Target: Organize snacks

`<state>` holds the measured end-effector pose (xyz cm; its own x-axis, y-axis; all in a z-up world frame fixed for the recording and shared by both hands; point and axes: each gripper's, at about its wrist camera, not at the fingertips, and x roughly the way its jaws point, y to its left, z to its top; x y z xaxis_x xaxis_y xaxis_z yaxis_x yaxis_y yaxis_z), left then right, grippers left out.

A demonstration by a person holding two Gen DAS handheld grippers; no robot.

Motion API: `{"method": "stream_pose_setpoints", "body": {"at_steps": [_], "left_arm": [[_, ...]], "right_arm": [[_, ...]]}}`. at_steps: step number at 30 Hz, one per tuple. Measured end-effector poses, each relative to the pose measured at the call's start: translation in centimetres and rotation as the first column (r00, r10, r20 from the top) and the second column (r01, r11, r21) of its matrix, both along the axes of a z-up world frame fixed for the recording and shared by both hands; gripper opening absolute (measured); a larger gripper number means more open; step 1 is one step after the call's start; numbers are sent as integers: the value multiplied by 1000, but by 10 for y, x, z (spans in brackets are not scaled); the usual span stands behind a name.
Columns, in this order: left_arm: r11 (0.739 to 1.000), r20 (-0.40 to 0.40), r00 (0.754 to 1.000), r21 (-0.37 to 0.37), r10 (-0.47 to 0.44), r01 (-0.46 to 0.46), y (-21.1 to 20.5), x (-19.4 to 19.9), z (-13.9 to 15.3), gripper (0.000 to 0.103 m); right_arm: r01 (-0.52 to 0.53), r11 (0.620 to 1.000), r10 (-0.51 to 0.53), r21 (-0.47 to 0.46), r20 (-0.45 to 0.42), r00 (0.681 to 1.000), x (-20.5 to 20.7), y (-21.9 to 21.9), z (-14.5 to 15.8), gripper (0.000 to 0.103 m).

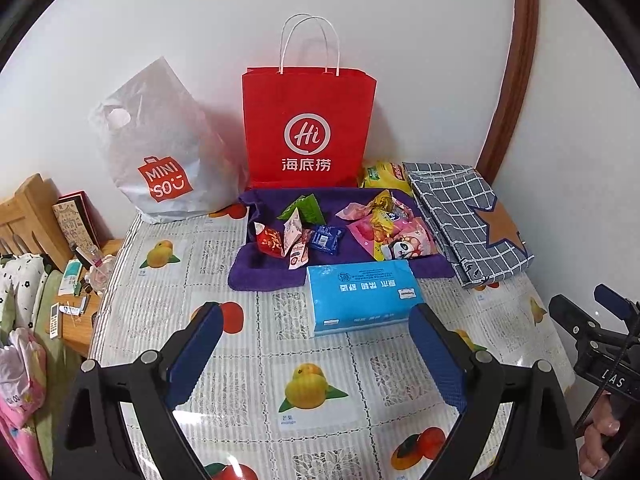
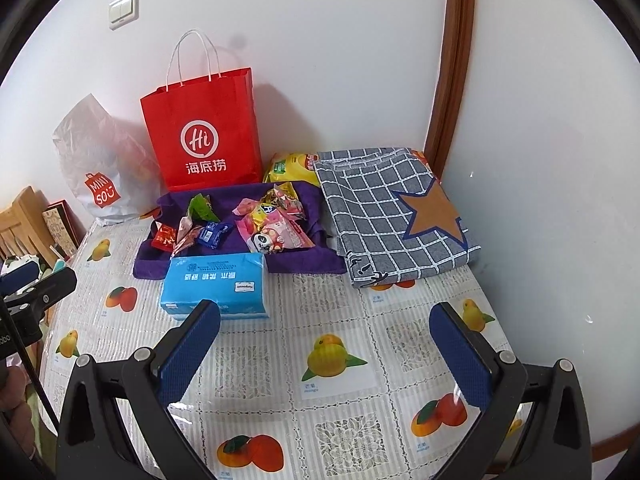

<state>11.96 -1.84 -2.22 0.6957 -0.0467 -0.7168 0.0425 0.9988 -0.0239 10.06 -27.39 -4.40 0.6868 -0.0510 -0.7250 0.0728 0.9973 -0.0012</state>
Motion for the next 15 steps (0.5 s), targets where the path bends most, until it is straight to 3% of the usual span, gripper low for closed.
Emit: {"method": "stream_pose_setpoints", "body": {"at_steps": [15], "left_arm": [[1000,3,1000,-3,4,-4,0,-1,1,95]], "right_arm": [[-8,1000,8,0,2,1000,-2,3,1,103]]}}
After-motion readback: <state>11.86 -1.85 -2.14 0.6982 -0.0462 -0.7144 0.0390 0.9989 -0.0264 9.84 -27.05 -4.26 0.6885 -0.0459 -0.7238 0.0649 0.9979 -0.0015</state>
